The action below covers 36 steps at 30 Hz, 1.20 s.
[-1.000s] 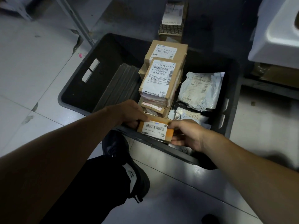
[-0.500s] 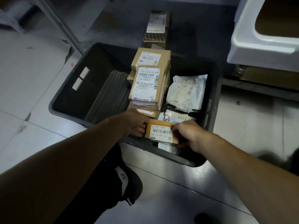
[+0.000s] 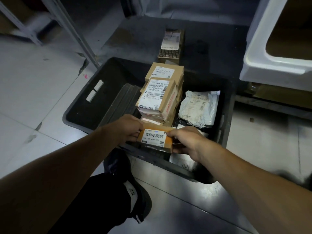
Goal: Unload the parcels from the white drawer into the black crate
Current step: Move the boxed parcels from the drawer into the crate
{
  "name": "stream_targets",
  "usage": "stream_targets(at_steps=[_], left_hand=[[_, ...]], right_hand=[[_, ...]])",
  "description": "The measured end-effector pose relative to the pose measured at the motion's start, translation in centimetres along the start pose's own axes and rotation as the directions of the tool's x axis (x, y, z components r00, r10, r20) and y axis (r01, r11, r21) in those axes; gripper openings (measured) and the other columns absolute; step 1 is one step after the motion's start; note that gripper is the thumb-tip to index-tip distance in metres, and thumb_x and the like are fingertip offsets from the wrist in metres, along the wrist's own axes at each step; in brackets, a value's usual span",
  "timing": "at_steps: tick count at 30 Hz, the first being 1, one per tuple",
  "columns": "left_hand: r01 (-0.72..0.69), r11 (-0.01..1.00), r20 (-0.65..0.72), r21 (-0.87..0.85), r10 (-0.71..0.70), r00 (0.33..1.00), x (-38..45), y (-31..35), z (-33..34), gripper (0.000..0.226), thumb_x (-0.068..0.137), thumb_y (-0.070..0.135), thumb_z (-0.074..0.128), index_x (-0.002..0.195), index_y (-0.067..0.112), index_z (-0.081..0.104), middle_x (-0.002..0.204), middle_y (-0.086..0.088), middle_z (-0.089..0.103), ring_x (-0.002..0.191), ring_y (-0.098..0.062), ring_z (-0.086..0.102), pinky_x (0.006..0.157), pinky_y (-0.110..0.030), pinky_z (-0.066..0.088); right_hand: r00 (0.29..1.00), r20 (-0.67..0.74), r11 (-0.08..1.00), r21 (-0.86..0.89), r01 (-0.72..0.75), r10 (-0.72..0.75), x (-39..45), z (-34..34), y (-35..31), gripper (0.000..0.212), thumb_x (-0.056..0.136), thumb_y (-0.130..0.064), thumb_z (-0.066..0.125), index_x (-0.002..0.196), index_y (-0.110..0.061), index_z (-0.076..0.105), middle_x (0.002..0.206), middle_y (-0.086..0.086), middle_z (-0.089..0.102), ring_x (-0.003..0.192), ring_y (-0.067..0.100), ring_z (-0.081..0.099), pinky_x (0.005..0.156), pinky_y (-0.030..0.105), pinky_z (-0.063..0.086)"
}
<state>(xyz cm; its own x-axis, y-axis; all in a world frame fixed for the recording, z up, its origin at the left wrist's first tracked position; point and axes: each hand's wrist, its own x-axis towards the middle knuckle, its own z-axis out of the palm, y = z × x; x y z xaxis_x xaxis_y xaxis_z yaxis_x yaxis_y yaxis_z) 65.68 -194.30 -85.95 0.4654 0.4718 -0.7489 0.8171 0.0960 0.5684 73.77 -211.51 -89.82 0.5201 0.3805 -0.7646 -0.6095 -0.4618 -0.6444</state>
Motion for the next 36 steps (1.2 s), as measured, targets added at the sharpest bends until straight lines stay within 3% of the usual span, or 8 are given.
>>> stream_targets(at_steps=[4,8,13,19,27,30,33,36], left_hand=[[-0.009,1.000,0.004,0.009,0.009,1.000,-0.2,-0.4,-0.5,0.024,0.102,0.002,0.050,0.122,0.002,0.064,0.111,-0.022,0.073,0.098,-0.030,0.072,0.071,-0.036,0.058],[-0.014,0.999,0.038,0.037,0.012,0.999,-0.2,-0.7,-0.5,0.022,0.102,0.002,0.052,0.119,0.004,0.065,0.106,-0.018,0.075,0.093,-0.026,0.073,0.064,-0.032,0.059],[-0.021,0.998,0.104,0.067,0.014,0.995,0.1,-0.9,0.5,0.020,0.101,0.004,0.057,0.119,-0.001,0.063,0.106,-0.022,0.074,0.096,-0.031,0.075,0.076,-0.035,0.063],[-0.029,0.989,0.162,0.146,0.005,0.987,-0.4,-0.4,3.0,0.018,0.100,0.001,0.055,0.115,-0.004,0.064,0.106,-0.024,0.073,0.085,-0.026,0.075,0.060,-0.025,0.062],[0.025,0.969,0.179,0.248,-0.071,0.981,0.7,-0.6,6.9,0.025,0.099,0.006,0.060,0.121,-0.006,0.060,0.107,-0.026,0.073,0.085,-0.029,0.074,0.063,-0.029,0.063],[0.075,0.952,0.221,0.298,-0.145,0.964,1.4,-1.0,7.9,0.027,0.098,0.007,0.063,0.120,-0.007,0.060,0.098,-0.022,0.076,0.081,-0.025,0.076,0.071,-0.033,0.064],[0.090,0.937,0.252,0.336,-0.182,0.950,1.6,-0.8,8.4,0.027,0.097,0.003,0.063,0.121,-0.007,0.060,0.082,-0.019,0.074,0.067,-0.021,0.075,0.062,-0.028,0.063],[0.082,0.936,0.271,0.341,-0.182,0.945,2.1,-1.0,9.2,0.030,0.096,0.001,0.063,0.125,-0.005,0.058,0.100,-0.023,0.074,0.078,-0.025,0.075,0.062,-0.029,0.063]], right_hand=[[1.000,-0.024,1.000,0.019,-0.014,0.015,0.1,0.8,0.6,0.025,0.089,-0.014,0.074,0.109,-0.003,0.066,0.086,0.012,0.068,0.067,0.025,0.065,0.053,0.028,0.057],[0.999,-0.012,0.999,0.016,-0.032,0.032,0.1,0.6,1.0,0.031,0.090,-0.015,0.071,0.117,-0.004,0.062,0.093,0.014,0.069,0.073,0.027,0.067,0.066,0.036,0.061],[0.998,-0.004,0.996,-0.060,-0.067,0.066,-0.5,-0.8,1.3,0.023,0.089,-0.012,0.067,0.111,-0.005,0.066,0.093,0.017,0.069,0.078,0.032,0.066,0.084,0.049,0.061],[0.997,-0.046,0.980,-0.185,-0.068,0.060,-0.8,-3.0,1.4,0.017,0.092,-0.008,0.061,0.106,-0.002,0.067,0.093,0.016,0.068,0.070,0.027,0.065,0.058,0.031,0.055],[0.983,-0.178,0.941,-0.337,-0.026,-0.036,0.6,-4.4,1.7,0.008,0.082,-0.010,0.062,0.086,-0.008,0.069,0.091,0.014,0.073,0.085,0.030,0.070,0.076,0.033,0.056],[0.985,-0.157,0.905,-0.426,-0.008,-0.065,1.4,-4.6,1.6,0.012,0.082,-0.011,0.062,0.090,-0.012,0.071,0.091,0.011,0.075,0.086,0.029,0.072,0.084,0.042,0.061],[0.984,-0.147,0.844,-0.536,0.007,-0.102,1.9,-4.9,1.1,0.015,0.087,-0.014,0.066,0.100,-0.012,0.072,0.102,0.009,0.073,0.092,0.026,0.069,0.080,0.033,0.058],[0.993,-0.041,0.662,-0.748,0.042,-0.109,1.5,-5.0,0.5,0.030,0.093,-0.020,0.064,0.122,-0.009,0.062,0.123,0.010,0.065,0.113,0.030,0.063,0.084,0.031,0.050]])
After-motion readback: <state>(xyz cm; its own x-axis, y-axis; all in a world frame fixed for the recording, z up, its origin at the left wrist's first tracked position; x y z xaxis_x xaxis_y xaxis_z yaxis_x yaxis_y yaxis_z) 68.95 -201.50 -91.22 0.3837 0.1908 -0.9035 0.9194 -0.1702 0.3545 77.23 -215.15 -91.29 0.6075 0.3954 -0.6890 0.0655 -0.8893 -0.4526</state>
